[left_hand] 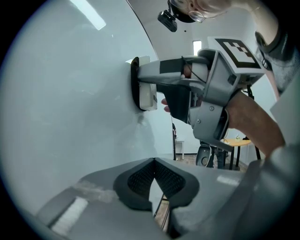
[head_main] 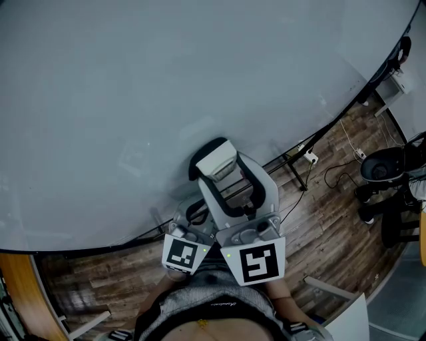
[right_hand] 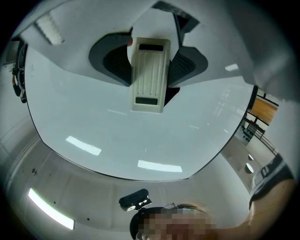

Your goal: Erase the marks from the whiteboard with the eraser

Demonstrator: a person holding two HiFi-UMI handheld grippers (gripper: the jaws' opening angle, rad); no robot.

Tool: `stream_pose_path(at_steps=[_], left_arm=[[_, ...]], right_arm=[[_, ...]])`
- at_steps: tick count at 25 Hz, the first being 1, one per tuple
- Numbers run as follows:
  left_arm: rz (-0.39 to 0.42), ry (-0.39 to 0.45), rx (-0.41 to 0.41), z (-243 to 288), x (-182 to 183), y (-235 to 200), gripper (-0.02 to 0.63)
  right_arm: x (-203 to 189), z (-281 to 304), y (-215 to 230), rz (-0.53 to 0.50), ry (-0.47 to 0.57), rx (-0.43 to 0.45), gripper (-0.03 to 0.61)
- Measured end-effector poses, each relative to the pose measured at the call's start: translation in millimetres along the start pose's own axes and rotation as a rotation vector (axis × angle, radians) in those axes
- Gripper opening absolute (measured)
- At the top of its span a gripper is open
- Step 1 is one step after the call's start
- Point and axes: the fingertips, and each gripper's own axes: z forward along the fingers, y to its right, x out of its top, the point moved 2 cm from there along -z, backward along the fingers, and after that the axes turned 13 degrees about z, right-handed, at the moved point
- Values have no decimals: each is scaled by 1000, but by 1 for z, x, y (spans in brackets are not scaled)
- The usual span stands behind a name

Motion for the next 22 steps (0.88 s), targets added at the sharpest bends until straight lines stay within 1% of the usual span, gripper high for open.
stream_pose_path(at_steps=[3,9,10,13,14,17,18,20,22], left_arm=[[-6,-3,5,3,-2,2,3],[-20,-9,22,28,4,15,3],[-13,-10,23,36,5,18,3],[74,-16,2,58,10,27,3],[72,-18,3,63,12,30,3],[-22,-22,31,75,17,41,3],[-36,-23,35,80,18,44,3],[-40,-29,35,98,18,49,3],[-19,-39,27,121,16,54,3]], right_arm=[[-1,0,4,10,-1,11,250],[-2,-4,20,38,-11,74,249],[-2,-4,25,42,-13,88,249],[1,-5,40,34,-21,125,249],[1,-7,45,28,-25,131,249],[-1,-12,63,31,-34,137,249],[-2,-12,71,39,-35,137,249],[-7,-11,94,52,-40,132,249],[-14,-8,122,55,-48,123,249]])
